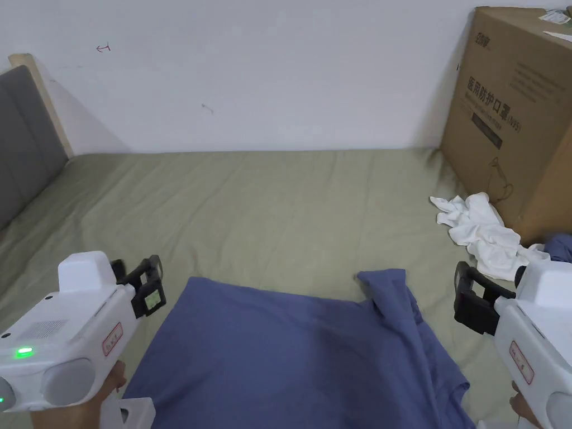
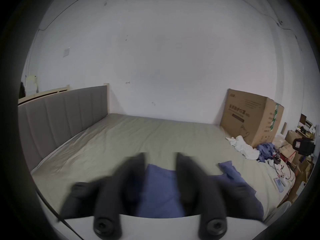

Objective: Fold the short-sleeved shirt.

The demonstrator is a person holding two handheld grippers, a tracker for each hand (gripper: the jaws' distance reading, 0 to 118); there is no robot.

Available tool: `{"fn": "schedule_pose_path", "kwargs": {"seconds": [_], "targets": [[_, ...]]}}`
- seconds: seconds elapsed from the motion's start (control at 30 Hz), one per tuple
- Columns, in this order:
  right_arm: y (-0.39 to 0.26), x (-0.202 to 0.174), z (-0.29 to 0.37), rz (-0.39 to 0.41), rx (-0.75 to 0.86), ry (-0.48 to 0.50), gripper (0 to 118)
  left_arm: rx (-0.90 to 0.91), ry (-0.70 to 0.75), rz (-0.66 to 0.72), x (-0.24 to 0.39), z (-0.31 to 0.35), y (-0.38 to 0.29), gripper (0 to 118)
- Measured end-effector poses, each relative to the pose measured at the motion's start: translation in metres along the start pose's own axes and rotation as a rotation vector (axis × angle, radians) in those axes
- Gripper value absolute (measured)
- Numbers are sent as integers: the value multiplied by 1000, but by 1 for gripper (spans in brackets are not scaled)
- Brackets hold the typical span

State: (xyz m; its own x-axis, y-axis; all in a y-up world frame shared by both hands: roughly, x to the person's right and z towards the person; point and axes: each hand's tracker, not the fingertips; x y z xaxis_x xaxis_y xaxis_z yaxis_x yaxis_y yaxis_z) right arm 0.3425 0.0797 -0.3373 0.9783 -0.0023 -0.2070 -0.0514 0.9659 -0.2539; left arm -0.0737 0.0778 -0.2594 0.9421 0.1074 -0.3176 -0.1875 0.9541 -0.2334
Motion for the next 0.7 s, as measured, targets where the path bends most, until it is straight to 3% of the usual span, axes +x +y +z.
{"fn": "schedule_pose_path", "kwargs": {"seconds": [0.03,0.07,0.33,0.7], "targets": [[0,0,0,13,6,9,20,-1,-15,-2,2,-5,1,2],[1,0,-1,29,7,5,0,-6,-22,-2,6,-9,0,1],[-4,9,-32,31,-15,9,0,-151,-75,-8,11,-73,-2,0],[-25,11,-108,25,-123,-20,0,-536,-85,-82,-11,-281,-35,0]]}}
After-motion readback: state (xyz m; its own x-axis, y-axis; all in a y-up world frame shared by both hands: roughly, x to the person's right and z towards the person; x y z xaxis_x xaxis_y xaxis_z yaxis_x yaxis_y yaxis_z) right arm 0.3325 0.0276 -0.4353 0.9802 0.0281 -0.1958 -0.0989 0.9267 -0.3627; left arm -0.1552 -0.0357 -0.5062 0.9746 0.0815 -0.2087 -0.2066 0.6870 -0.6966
